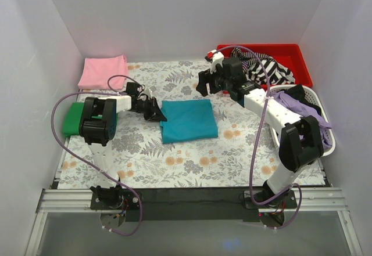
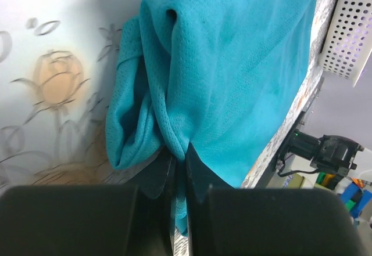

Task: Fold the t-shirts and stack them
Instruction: Neatly place the folded tshirt to the corner

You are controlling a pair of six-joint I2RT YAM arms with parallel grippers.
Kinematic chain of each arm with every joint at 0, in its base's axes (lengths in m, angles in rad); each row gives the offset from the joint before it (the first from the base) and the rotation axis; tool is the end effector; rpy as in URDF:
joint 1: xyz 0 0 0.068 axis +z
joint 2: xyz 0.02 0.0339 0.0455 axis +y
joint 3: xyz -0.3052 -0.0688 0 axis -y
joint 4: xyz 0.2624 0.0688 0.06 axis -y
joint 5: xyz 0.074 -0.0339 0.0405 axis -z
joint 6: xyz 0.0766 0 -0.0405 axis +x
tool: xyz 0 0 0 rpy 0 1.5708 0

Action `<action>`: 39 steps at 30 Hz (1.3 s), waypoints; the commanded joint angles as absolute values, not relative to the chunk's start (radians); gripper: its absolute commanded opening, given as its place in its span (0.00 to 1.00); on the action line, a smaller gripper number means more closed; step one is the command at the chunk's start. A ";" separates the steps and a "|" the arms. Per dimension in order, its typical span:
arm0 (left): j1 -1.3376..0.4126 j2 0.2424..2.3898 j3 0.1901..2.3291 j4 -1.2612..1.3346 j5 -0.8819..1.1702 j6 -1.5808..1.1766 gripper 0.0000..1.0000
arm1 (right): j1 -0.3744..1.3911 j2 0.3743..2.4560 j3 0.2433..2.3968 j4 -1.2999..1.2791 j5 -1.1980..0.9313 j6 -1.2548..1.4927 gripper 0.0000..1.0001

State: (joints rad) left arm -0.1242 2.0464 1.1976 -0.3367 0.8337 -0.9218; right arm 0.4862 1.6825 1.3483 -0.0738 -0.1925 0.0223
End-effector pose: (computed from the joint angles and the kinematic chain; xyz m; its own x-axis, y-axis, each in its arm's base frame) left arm 0.4150 -0.1090 0.1113 -0.8421 -0.4345 0.3195 -0.5154 0.4737 -0.7141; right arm 0.3985 0.2272 0.3282 -0.3644 -0.1678 -0.9160 -0.6059 0.7897 0.0964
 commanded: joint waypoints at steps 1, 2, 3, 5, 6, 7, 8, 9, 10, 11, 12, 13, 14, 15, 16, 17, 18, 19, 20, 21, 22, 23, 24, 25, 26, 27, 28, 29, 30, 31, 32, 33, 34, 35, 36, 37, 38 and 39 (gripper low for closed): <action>-0.159 2.095 1.204 -0.344 0.744 -0.928 0.00 | 0.483 1.649 1.283 -0.064 -0.179 0.020 0.78; -0.170 2.103 1.212 -0.345 0.741 -0.931 0.00 | 0.483 1.643 1.261 -0.061 -0.178 0.024 0.78; -0.175 2.109 1.226 -0.348 0.736 -0.940 0.00 | 0.482 1.632 1.253 -0.058 -0.173 0.028 0.78; -0.184 2.102 1.244 -0.345 0.701 -0.946 0.00 | 0.482 1.623 1.236 -0.048 -0.175 0.031 0.78; -0.183 2.095 1.274 -0.344 0.695 -0.945 0.00 | 0.483 1.618 1.221 -0.045 -0.176 0.032 0.78; -0.181 2.083 1.294 -0.351 0.661 -0.945 0.00 | 0.482 1.617 1.216 -0.038 -0.179 0.035 0.78; -0.181 2.079 1.316 -0.357 0.644 -0.943 0.00 | 0.483 1.617 1.210 -0.037 -0.181 0.037 0.78; -0.179 2.077 1.381 -0.368 0.623 -0.931 0.00 | 0.482 1.617 1.200 -0.035 -0.192 0.043 0.78; -0.172 2.079 1.416 -0.408 0.594 -0.924 0.00 | 0.482 1.615 1.193 -0.032 -0.196 0.048 0.78; -0.169 2.077 1.451 -0.422 0.574 -0.917 0.00 | 0.482 1.609 1.186 -0.029 -0.196 0.048 0.78; -0.167 2.075 1.480 -0.432 0.554 -0.910 0.00 | 0.483 1.606 1.169 -0.025 -0.198 0.054 0.78; -0.163 2.077 1.549 -0.464 0.533 -0.885 0.00 | 0.483 1.603 1.161 -0.023 -0.196 0.054 0.78; -0.158 2.077 1.578 -0.474 0.487 -0.873 0.00 | 0.482 1.600 1.155 -0.018 -0.195 0.055 0.78; -0.155 2.077 1.604 -0.482 0.468 -0.862 0.00 | 0.482 1.595 1.149 -0.017 -0.195 0.054 0.78; -0.150 2.082 1.667 -0.504 0.450 -0.833 0.00 | 0.482 1.595 1.143 -0.015 -0.195 0.054 0.78; -0.149 2.092 1.696 -0.517 0.428 -0.821 0.00 | 0.482 1.595 1.140 -0.015 -0.195 0.054 0.78; -0.149 2.097 1.730 -0.529 0.413 -0.805 0.00 | 0.482 1.598 1.138 -0.012 -0.195 0.054 0.78; -0.147 2.103 1.774 -0.537 0.404 -0.793 0.00 | 0.482 1.601 1.138 -0.011 -0.196 0.055 0.78; -0.146 2.118 1.804 -0.543 0.382 -0.770 0.00 | 0.482 1.611 1.141 -0.011 -0.196 0.058 0.78; -0.143 2.129 1.830 -0.555 0.376 -0.761 0.00 | 0.482 1.615 1.143 -0.009 -0.202 0.061 0.78; -0.135 2.140 1.853 -0.563 0.371 -0.749 0.00 | 0.482 1.620 1.147 -0.009 -0.207 0.067 0.78; -0.129 2.154 1.908 -0.571 0.365 -0.733 0.00 | 0.482 1.629 1.150 -0.009 -0.210 0.071 0.78; -0.120 2.181 1.931 -0.584 0.350 -0.730 0.00 | 0.482 1.634 1.155 -0.009 -0.216 0.074 0.78; -0.098 2.192 1.954 -0.586 0.353 -0.724 0.00 | 0.482 1.640 1.158 -0.009 -0.221 0.075 0.78; -0.085 2.206 1.985 -0.591 0.357 -0.721 0.00 | 0.482 1.643 1.161 -0.009 -0.225 0.081 0.78; -0.074 2.220 1.996 -0.583 0.354 -0.712 0.00 | 0.482 1.647 1.161 -0.009 -0.229 0.084 0.78; -0.052 2.227 2.003 -0.575 0.341 -0.704 0.00 | 0.482 1.649 1.163 -0.009 -0.232 0.086 0.78; -0.043 2.236 2.014 -0.571 0.328 -0.697 0.00 | 0.482 1.657 1.166 -0.009 -0.235 0.089 0.78; -0.031 2.246 2.055 -0.565 0.319 -0.683 0.00 | 0.482 1.660 1.167 -0.009 -0.241 0.090 0.78; -0.006 2.279 2.080 -0.563 0.310 -0.681 0.00 | 0.482 1.664 1.169 -0.009 -0.244 0.092 0.78; -0.002 2.301 2.118 -0.568 0.311 -0.680 0.00 | 0.482 1.673 1.170 -0.009 -0.247 0.095 0.78; 0.033 2.331 2.211 -0.603 0.314 -0.672 0.00 | 0.483 1.681 1.175 -0.009 -0.256 0.097 0.78; 0.061 2.391 2.279 -0.627 0.321 -0.669 0.00 | 0.483 1.687 1.177 -0.009 -0.262 0.100 0.78; 0.072 2.422 2.333 -0.649 0.321 -0.664 0.00 | 0.482 1.695 1.175 -0.009 -0.265 0.103 0.78; 0.084 2.442 2.411 -0.663 0.318 -0.661 0.00 | 0.482 1.701 1.174 -0.009 -0.267 0.107 0.78; 0.104 2.454 2.430 -0.661 0.319 -0.657 0.00 | 0.483 1.707 1.173 -0.009 -0.270 0.112 0.77; 0.113 2.457 2.433 -0.651 0.324 -0.652 0.00 | 0.483 1.724 1.175 -0.008 -0.273 0.112 0.78; 0.120 2.450 2.427 -0.617 0.319 -0.649 0.00 | 0.483 1.735 1.177 -0.009 -0.284 0.115 0.77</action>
State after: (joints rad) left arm 0.0849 2.5019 2.3596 -0.6228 0.3321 -0.6846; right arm 0.4854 1.7103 1.1488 -0.0422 -0.2489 0.0998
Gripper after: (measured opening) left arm 0.036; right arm 0.776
